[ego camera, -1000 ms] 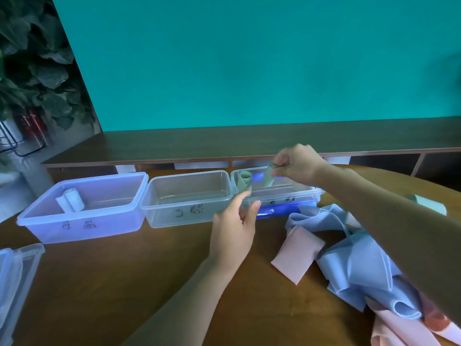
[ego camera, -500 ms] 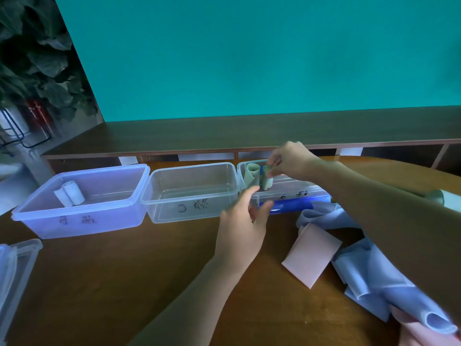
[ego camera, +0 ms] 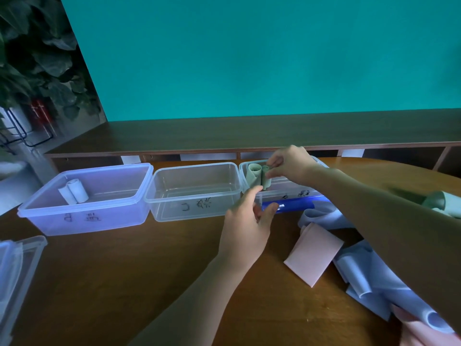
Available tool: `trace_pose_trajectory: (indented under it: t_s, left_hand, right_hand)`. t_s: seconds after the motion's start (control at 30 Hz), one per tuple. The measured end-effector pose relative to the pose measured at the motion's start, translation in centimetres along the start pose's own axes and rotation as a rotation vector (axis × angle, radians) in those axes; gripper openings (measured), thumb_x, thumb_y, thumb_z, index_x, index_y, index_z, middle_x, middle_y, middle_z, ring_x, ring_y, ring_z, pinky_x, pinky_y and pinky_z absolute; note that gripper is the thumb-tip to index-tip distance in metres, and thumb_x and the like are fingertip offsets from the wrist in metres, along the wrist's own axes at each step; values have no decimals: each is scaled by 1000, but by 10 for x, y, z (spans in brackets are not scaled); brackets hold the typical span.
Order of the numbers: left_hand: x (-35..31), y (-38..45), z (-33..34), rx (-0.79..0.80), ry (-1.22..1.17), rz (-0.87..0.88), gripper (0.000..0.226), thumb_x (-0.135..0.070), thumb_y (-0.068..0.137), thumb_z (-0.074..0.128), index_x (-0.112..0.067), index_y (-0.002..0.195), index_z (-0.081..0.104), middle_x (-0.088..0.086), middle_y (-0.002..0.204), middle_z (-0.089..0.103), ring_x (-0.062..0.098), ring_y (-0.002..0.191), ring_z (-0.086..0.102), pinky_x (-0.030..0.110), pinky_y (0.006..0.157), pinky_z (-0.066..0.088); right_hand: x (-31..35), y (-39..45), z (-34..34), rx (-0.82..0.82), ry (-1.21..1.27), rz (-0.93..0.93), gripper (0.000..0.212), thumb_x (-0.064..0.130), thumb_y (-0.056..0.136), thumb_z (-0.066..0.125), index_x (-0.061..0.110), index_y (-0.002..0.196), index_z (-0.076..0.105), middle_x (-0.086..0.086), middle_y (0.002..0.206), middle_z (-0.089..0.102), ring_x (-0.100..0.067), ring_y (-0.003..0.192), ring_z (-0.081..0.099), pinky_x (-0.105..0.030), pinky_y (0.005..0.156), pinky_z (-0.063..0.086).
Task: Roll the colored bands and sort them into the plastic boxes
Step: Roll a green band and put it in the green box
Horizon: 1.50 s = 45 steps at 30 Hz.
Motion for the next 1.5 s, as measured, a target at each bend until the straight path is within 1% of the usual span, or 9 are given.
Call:
trace_pose_trajectory:
  t_s: [0.2, 0.47, 0.7, 0.9, 1.07, 1.23, 1.3, 1.4, 1.5]
  left_hand:
    - [0, 0, -1, 5, -12, 5, 57, -50, 95, 60, -22, 144, 52, -17, 85, 58, -3, 66, 55, 2, 54, 38]
    - [2, 1, 0, 9, -36, -6, 58, -54, 94, 58, -24, 144, 51, -17, 88, 60, 0, 70, 58, 3, 56, 39]
    - [3, 1, 0, 16, -36, -21, 58, -54, 94, 58, -25, 143, 51, -16, 89, 60, 2, 72, 59, 4, 57, 39]
    - [3, 2, 0, 22, -37, -2, 59, -54, 94, 57, -22, 143, 52, -10, 94, 65, 0, 68, 56, 2, 57, 41]
    - [3, 2, -3, -28, -31, 14, 60, -54, 94, 58, -22, 144, 52, -3, 98, 72, 0, 70, 58, 3, 54, 40]
    - [-2, -6, -11, -136, -8, 44, 53, -51, 97, 59, -23, 142, 55, -11, 96, 70, 0, 73, 61, 3, 54, 41]
    - [-5, -11, -16, -189, -18, 48, 48, -47, 97, 62, -22, 137, 59, -12, 100, 71, 0, 80, 64, 3, 61, 45]
    - [-12, -22, -25, -232, -18, 62, 41, -38, 94, 67, -15, 128, 66, -7, 103, 73, 3, 88, 67, 2, 72, 46]
    - [-35, -40, -33, -192, -13, 44, 37, -33, 92, 69, -15, 124, 67, -6, 106, 73, 1, 92, 64, -6, 74, 37]
  right_hand:
    - [2, -1, 1, 9, 10, 9, 39, 30, 78, 86, 16, 110, 71, 0, 100, 69, -13, 86, 64, -19, 67, 46]
    - [3, -4, -1, 52, 77, 41, 41, 30, 77, 86, 17, 113, 71, -4, 103, 71, -16, 82, 71, -29, 78, 59]
    - [-3, 1, -6, 93, 67, 80, 42, 22, 72, 91, 17, 109, 71, -1, 101, 75, -14, 89, 71, -32, 88, 57]
    - [-5, 5, -8, 79, 64, 87, 36, 15, 74, 90, 14, 105, 72, 2, 89, 76, -9, 81, 72, -18, 70, 51]
    - [-4, 0, -22, 51, 12, 71, 29, 8, 78, 85, 10, 105, 74, -2, 91, 75, -14, 84, 72, -22, 77, 56]
    - [5, -25, -56, -8, 3, 50, 22, 4, 79, 80, 6, 100, 74, -4, 83, 77, -12, 72, 69, -5, 51, 43]
    - [12, -44, -70, -43, -7, 38, 21, 7, 78, 82, 8, 98, 75, -5, 84, 77, -14, 71, 69, -6, 51, 44]
    - [20, -83, -87, -87, 8, 24, 17, 12, 80, 83, 9, 95, 76, -7, 81, 77, -3, 55, 63, -10, 54, 47]
    - [22, -132, -94, -114, 67, 24, 12, 16, 84, 80, 9, 92, 76, -8, 78, 77, -19, 67, 72, -23, 63, 58]
Point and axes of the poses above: each hand's wrist, its own y-axis towards the middle knuckle, its own z-axis out of the palm, x = y × z, the point moved 2 cm from there along y, towards the middle knuckle
